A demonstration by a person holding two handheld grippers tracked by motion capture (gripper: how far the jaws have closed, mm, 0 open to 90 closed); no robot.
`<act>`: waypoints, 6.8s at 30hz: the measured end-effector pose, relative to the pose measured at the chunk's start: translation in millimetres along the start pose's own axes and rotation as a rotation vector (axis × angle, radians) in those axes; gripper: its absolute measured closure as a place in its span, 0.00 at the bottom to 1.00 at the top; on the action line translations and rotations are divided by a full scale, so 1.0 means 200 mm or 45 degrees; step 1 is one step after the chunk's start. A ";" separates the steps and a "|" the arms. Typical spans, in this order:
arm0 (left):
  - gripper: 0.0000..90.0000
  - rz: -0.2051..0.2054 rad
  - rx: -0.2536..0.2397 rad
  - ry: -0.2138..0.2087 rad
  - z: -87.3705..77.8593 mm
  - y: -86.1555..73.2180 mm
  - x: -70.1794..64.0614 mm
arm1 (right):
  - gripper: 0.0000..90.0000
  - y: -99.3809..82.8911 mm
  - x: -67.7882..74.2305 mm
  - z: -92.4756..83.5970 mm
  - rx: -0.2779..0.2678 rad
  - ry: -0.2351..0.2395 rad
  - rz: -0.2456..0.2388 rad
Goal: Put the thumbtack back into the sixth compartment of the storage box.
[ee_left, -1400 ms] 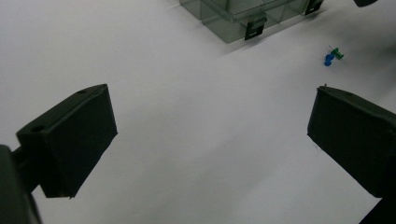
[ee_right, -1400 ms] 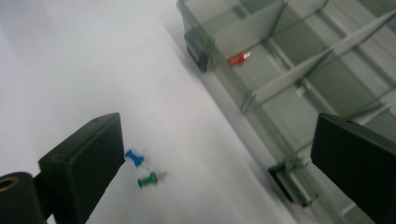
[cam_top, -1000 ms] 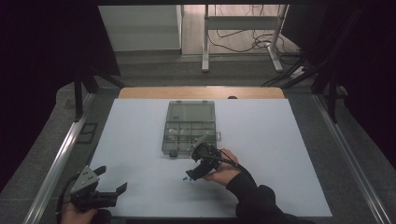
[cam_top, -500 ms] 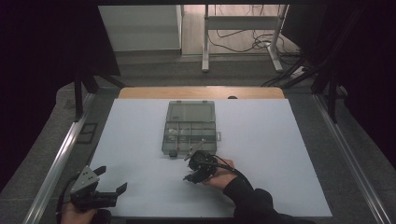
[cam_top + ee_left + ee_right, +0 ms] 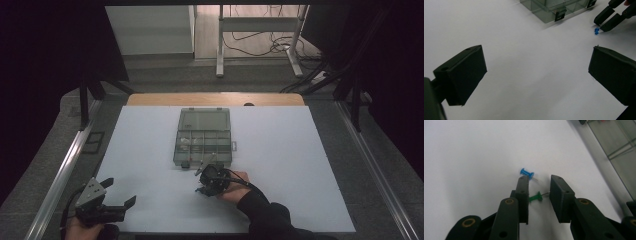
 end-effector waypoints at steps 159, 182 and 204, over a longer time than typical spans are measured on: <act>0.03 0.018 0.029 -0.011 0.01 0.00 -0.01 | 0.06 0.22 -0.17 -0.19 -0.210 -0.112 0.255; 0.03 0.026 0.033 -0.011 0.01 0.00 -0.01 | 0.59 0.10 -0.01 -0.04 -0.031 -0.015 0.118; 0.03 0.032 0.033 -0.011 0.01 0.00 -0.01 | 0.92 0.08 0.05 0.04 0.024 0.006 0.000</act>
Point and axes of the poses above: each handheld gripper's, and its own axes: z roughly forward along the jaws, y roughly out of its top, x roughly to its left, the point moved 7 cm from there along z, roughly forward along the jaws, and after that the axes turned 1 degree about -y, right-handed, at the moved point
